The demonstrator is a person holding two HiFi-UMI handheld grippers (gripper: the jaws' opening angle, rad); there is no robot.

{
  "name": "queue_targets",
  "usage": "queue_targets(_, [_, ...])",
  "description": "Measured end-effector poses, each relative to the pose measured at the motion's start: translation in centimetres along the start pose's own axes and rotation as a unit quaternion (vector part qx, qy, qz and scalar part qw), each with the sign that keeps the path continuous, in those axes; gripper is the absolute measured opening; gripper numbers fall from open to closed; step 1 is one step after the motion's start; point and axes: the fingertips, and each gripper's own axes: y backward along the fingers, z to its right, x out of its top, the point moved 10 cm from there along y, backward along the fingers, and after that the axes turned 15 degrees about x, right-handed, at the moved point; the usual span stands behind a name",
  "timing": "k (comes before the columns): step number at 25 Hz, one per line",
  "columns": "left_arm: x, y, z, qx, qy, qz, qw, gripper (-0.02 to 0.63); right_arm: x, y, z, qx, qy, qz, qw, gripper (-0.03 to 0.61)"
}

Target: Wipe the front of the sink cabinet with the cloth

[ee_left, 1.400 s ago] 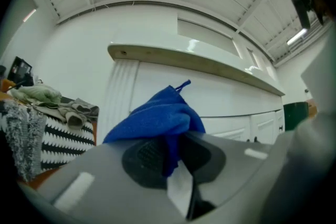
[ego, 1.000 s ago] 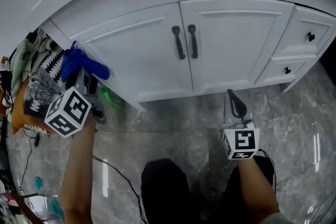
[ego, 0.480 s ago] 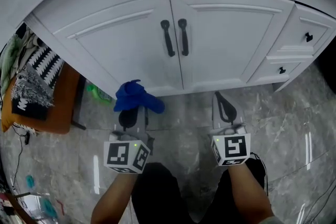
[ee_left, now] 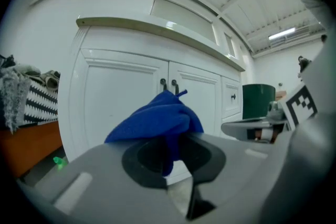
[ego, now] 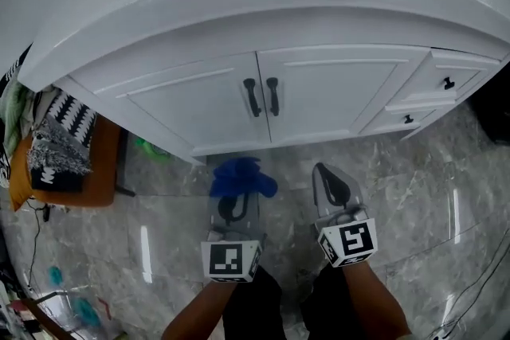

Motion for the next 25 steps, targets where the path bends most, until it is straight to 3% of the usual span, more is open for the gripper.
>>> queue_targets(6, [11.3,4.9,-1.4,0.004,-0.002,-0.038,0.9993,0.054,11.2,5.0,-0.8,0.054,0.030,-0.061,0.996,0.000])
queue_targets(11, [23.5,10.6,-2.7,-0.009,-0.011,-0.053,0.9985,0.054,24.5,10.4,-3.5,0.075,0.052,-0.108,0.990,0.000])
queue_targets(16, [34.0,15.8,-3.4,-0.038,-0.020,-0.045,0.9981,0.054,37.3,16.2,-4.9,0.044,0.096,-0.138,0.985,0.000])
queue_targets(21, [42.2,19.4,-3.5,-0.050,-0.018,-0.032,0.9981,0.054,48.7,22.6,-5.7,-0.001,0.065,-0.124,0.990,0.000])
queue_targets(25, [46.3,21.8,-3.0,-0.047,-0.008,-0.020,0.9987,0.054,54.6,27.6,-7.4,-0.029,0.038,-0.080,0.996,0.000])
